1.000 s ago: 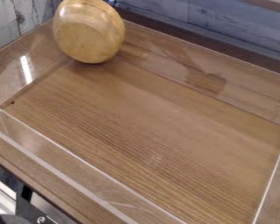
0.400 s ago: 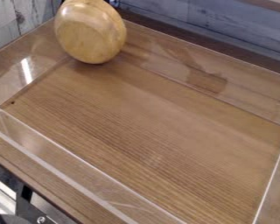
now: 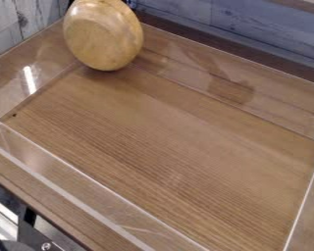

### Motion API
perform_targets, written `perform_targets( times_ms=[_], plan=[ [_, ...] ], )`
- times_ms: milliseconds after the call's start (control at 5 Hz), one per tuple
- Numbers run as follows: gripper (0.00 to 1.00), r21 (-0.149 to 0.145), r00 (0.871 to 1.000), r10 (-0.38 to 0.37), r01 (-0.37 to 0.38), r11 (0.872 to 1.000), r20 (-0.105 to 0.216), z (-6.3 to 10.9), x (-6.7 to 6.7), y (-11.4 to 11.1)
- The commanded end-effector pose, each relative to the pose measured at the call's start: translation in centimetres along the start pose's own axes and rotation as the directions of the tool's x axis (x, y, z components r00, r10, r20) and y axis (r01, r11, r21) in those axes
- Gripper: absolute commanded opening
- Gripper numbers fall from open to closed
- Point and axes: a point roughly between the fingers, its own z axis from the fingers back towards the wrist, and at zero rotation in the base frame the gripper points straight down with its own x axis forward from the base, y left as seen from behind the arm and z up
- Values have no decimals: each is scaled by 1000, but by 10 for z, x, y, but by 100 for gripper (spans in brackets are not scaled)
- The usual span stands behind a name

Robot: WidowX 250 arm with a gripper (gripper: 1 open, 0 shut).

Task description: Remove the green block from the brown bowl and put it on the table

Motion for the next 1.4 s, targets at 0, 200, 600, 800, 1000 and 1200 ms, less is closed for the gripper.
perform_targets(
  times_ms=[0,200,600,800,1000,1200],
  plan=[
    [100,3,999,14,-14,1000,-47,-7,-5,1],
    [100,9,996,45,-45,999,-71,-7,-5,1],
    [100,10,995,44,-44,999,-87,-5,-4,1],
    [100,10,996,26,-25,1000,-90,-5,-4,1],
    [100,12,995,10,-9,1000,-97,-4,-4,1],
    [100,14,989,83,-82,997,-120,-3,-4,1]
  ],
)
